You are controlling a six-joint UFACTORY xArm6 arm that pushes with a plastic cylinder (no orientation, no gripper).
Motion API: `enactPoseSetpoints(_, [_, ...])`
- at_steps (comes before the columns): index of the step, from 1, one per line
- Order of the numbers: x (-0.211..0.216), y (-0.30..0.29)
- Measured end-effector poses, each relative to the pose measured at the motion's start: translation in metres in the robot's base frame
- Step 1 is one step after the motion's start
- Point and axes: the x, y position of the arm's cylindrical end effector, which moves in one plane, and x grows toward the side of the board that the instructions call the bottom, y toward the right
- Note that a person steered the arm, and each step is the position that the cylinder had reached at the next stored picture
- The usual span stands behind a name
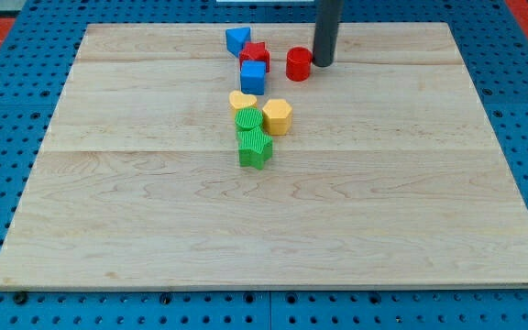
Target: Push the blue triangle left a bit
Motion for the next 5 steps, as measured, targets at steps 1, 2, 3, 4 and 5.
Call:
enactPoseSetpoints(1, [0.0, -0.0118])
enactPoseSetpoints(2, [-0.005, -0.0071])
enactPoseSetpoints(3, [-0.0056, -0.0071])
enactPoseSetpoints(4, [-0.0056, -0.0071])
enactPoseSetpoints(5, [-0.0056, -0.007])
